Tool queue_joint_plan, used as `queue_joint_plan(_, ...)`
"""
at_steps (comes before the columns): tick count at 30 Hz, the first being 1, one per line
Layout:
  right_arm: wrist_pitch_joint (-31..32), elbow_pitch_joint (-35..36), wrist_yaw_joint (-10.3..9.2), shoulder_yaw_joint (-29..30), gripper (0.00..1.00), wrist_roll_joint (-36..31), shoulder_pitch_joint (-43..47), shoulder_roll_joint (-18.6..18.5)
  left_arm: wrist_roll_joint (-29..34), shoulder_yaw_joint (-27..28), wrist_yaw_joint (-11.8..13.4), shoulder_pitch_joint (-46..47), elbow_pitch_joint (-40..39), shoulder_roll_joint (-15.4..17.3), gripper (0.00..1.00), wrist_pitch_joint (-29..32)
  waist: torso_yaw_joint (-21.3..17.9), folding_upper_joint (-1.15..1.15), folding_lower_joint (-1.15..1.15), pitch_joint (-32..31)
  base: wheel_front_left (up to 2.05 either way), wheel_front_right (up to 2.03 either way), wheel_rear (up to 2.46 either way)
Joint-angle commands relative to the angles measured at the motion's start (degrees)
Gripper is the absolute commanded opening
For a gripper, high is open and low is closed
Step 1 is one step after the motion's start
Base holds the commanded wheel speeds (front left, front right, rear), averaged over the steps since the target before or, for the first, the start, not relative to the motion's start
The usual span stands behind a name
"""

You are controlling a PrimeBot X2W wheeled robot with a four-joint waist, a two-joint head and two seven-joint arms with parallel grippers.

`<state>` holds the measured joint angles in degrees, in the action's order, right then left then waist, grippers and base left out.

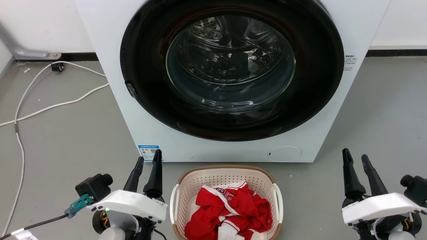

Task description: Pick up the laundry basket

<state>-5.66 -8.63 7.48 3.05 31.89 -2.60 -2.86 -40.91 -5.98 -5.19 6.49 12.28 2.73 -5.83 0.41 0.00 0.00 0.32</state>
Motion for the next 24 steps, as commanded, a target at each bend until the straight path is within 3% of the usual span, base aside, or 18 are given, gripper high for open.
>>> queue_joint_plan(1, -0.7, 0.7, 0.01, -0.1, 1.0, -2.2, -0.2, 0.0, 1.9, -0.4, 0.4, 1.6, -0.4, 0.1, 1.0, -0.6, 0.0, 0.0, 0.0, 0.0, 0.0, 0.0, 0.0)
queue_joint_plan(24, -2.2, 1.3, 0.01, -1.7, 1.0, -18.2, 0.9, 0.0, 17.3, -3.0, 3.1, 2.4, 1.0, 0.3, 1.0, -4.0, 0.6, 0.0, 0.0, -0.1, 0.0, 0.0, 0.0)
